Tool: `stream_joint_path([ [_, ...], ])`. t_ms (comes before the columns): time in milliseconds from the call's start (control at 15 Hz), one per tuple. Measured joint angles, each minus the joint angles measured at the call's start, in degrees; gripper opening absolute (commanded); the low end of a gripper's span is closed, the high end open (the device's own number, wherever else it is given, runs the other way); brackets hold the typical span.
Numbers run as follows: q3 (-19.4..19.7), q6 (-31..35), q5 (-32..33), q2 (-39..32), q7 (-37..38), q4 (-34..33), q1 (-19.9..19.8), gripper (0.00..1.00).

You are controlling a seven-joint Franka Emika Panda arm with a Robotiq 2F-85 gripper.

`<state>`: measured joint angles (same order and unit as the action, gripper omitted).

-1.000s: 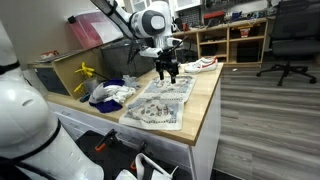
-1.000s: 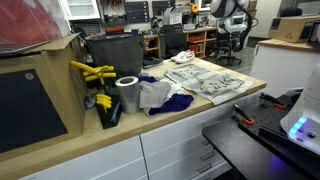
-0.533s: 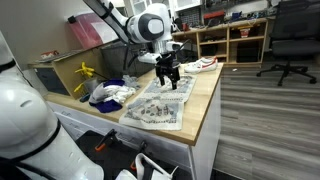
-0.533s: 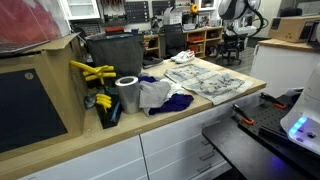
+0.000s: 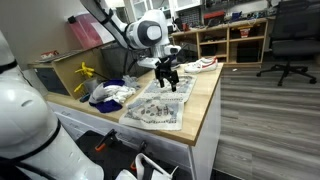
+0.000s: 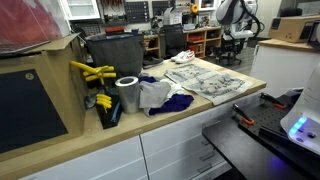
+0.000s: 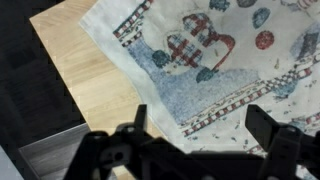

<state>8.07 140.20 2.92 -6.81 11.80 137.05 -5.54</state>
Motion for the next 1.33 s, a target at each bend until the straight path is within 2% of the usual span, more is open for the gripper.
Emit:
stream_joint_path([
  [533, 2.77, 1.80, 1.67, -2.47, 0.70, 5.76, -1.20, 1.00],
  [733, 4.16, 2.38, 4.14, -2.51, 0.62, 7.46, -2.02, 1.00],
  [1067, 6.09, 7.21, 9.36, -4.86, 0.62, 9.08, -2.93, 1.00],
  [1333, 6.99, 11.35, 11.05, -8.22, 0.62, 10.00, -2.93, 1.00],
])
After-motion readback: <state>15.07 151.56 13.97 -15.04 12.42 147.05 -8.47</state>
